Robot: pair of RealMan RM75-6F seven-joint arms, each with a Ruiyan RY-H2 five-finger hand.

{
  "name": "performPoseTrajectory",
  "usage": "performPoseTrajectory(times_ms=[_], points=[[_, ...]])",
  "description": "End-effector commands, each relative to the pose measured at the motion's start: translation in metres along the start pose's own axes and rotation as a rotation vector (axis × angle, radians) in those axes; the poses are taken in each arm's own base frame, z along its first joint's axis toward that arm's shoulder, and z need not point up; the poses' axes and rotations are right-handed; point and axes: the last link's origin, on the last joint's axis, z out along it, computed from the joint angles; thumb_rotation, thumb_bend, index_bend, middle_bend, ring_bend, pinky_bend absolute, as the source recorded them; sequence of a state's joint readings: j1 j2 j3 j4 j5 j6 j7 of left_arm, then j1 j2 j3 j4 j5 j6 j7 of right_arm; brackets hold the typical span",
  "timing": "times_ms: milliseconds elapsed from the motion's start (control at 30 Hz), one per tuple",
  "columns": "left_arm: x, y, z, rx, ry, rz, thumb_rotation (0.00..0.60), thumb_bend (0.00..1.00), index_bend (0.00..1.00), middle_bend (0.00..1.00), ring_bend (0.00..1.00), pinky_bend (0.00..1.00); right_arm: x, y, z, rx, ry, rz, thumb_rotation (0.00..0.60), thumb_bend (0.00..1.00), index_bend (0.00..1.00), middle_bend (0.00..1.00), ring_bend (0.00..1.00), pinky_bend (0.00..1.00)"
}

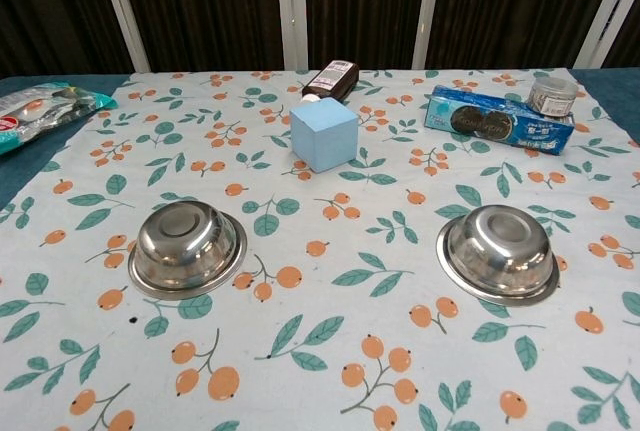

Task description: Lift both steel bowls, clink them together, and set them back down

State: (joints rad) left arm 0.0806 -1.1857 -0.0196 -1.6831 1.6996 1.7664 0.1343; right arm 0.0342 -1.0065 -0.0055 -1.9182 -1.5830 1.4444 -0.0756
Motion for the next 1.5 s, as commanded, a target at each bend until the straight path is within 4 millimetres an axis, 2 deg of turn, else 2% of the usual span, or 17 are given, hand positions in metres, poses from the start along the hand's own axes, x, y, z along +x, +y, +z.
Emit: performPoseTrajectory(times_ms=[33, 400, 700, 1500], points=[[0.000, -0.001, 0.001, 0.003, -0.005, -0.004, 0.600, 0.04, 0.09, 0.00, 0.00, 0.09, -0.007, -0.012, 0.011, 0.037, -0.030, -0.013, 0.600, 0.17, 0.14, 0.06, 0.12, 0.07], [-0.002, -0.003, 0.004, 0.024, -0.013, 0.013, 0.600, 0.04, 0.09, 0.00, 0.00, 0.09, -0.032, -0.063, 0.063, 0.127, -0.186, -0.063, 0.600, 0.16, 0.14, 0.06, 0.12, 0.05], [-0.002, -0.004, 0.005, 0.030, -0.014, 0.014, 0.600, 0.04, 0.09, 0.00, 0.00, 0.09, -0.065, -0.084, 0.098, 0.118, -0.305, -0.117, 0.600, 0.16, 0.14, 0.06, 0.12, 0.05], [0.000, -0.008, 0.008, 0.058, 0.009, 0.012, 0.600, 0.04, 0.11, 0.00, 0.00, 0.09, -0.106, -0.123, 0.147, 0.146, -0.405, -0.135, 0.600, 0.16, 0.16, 0.06, 0.14, 0.05]])
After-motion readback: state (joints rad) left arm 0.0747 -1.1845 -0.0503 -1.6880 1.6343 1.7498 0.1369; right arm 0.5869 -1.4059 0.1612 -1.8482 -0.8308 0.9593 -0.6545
